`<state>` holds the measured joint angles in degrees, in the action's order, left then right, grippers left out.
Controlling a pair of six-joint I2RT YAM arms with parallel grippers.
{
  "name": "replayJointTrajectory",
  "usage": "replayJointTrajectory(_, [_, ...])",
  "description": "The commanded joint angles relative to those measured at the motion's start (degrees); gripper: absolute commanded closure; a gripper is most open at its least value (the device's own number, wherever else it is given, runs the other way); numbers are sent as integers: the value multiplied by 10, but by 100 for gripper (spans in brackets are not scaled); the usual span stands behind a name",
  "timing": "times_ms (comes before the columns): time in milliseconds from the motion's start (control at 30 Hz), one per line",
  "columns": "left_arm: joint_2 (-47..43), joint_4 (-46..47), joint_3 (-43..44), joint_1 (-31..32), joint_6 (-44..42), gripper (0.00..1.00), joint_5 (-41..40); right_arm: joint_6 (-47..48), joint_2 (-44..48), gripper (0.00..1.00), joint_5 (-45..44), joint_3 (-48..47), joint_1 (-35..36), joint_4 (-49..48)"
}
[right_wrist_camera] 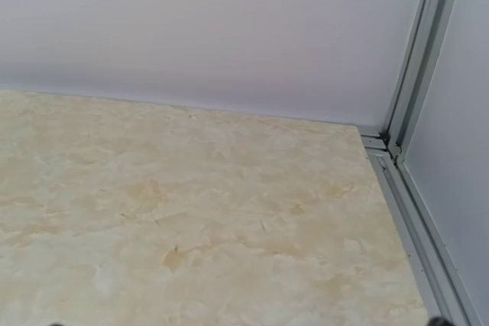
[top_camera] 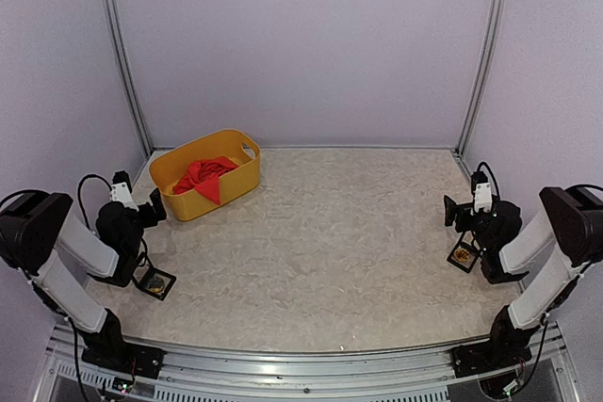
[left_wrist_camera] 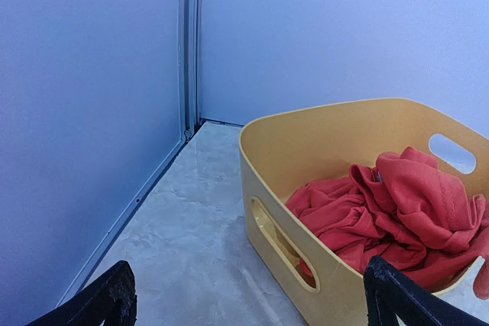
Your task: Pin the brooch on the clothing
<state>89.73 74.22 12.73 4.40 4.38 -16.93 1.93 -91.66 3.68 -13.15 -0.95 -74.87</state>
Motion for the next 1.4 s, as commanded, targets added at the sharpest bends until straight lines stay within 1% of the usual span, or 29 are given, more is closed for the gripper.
replayJointTrajectory(0, [-5,15,7,-4,-7,1,6,1,6,1,2,-7,-1,-10])
replayJointTrajectory(200, [-5,14,7,-4,-8,1,6,0,6,0,1,-7,-1,-10])
replayJointTrajectory(300, [-5,11,8,-9,-6,1,13,-2,28,0,20,-15,-6,20])
replayJointTrajectory(333, [-5,7,11,-12,-7,1,24,-3,52,1,15,-24,-7,62])
replayJointTrajectory(367, [-6,1,14,-20,-10,1,60,-5,82,1,12,-44,-8,121])
replayJointTrajectory(400, [-8,-18,24,-25,-8,1,75,-8,109,0,14,-71,-8,189])
replayJointTrajectory(433, [-19,-65,40,-20,3,1,32,-16,132,1,26,-105,-7,255])
replayJointTrajectory(467, [-57,-129,60,-16,18,1,-26,-17,150,1,60,-138,-8,322])
replayJointTrajectory(500, [-85,-186,79,-17,31,1,-61,-18,161,1,106,-192,-7,387])
replayJointTrajectory(533, [-124,-199,86,-16,41,1,-49,-34,165,0,161,-222,-7,447])
replayJointTrajectory(567, [-156,-202,94,-15,46,6,-6,-48,162,0,218,-275,-8,500])
replayJointTrajectory(600, [-209,-226,120,-12,56,11,40,-67,155,0,262,-316,-5,541])
replayJointTrajectory(633, [-234,-280,164,0,61,15,80,-87,147,0,303,-348,0,576])
replayJointTrajectory(667, [-254,-351,218,23,49,16,110,-99,141,0,331,-372,7,597])
replayJointTrajectory(700, [-251,-435,277,52,-2,16,145,-101,137,0,342,-391,36,613])
replayJointTrajectory(733, [-241,-544,327,87,-61,12,186,-92,135,0,338,-407,62,632])
replayJointTrajectory(767, [-219,-622,375,119,-116,9,218,-78,135,1,324,-422,94,649])
replayJointTrajectory(800, [-198,-696,414,152,-170,6,229,-61,133,0,304,-434,125,669])
replayJointTrajectory(833, [-160,-754,447,179,-208,2,218,-47,131,1,288,-443,153,686])
replayJointTrajectory(867, [-126,-796,488,199,-231,1,194,-40,126,0,276,-450,187,700])
replayJointTrajectory(900, [-99,-824,522,200,-231,1,167,-40,121,0,266,-454,205,706])
replayJointTrajectory(933, [-52,-852,563,189,-214,1,145,-47,116,0,265,-457,220,710])
replayJointTrajectory(1000, [16,-911,661,138,-126,1,159,-68,105,1,268,-458,242,709])
replayJointTrajectory(1033, [66,-938,710,113,-89,1,160,-75,100,1,269,-456,251,707])
replayJointTrajectory(1067, [94,-965,750,92,-56,1,144,-83,95,1,270,-454,259,706])
replayJointTrajectory(1133, [174,-994,812,76,-32,1,113,-95,85,1,269,-447,276,701])
replayJointTrajectory(1200, [235,-1034,869,77,-38,1,116,-98,73,0,264,-444,286,703])
replayJointTrajectory(1300, [327,-1092,907,86,-43,1,132,-98,58,0,246,-448,295,718])
replayJointTrajectory(1367, [356,-1103,898,87,-43,4,150,-97,54,1,243,-453,296,724])
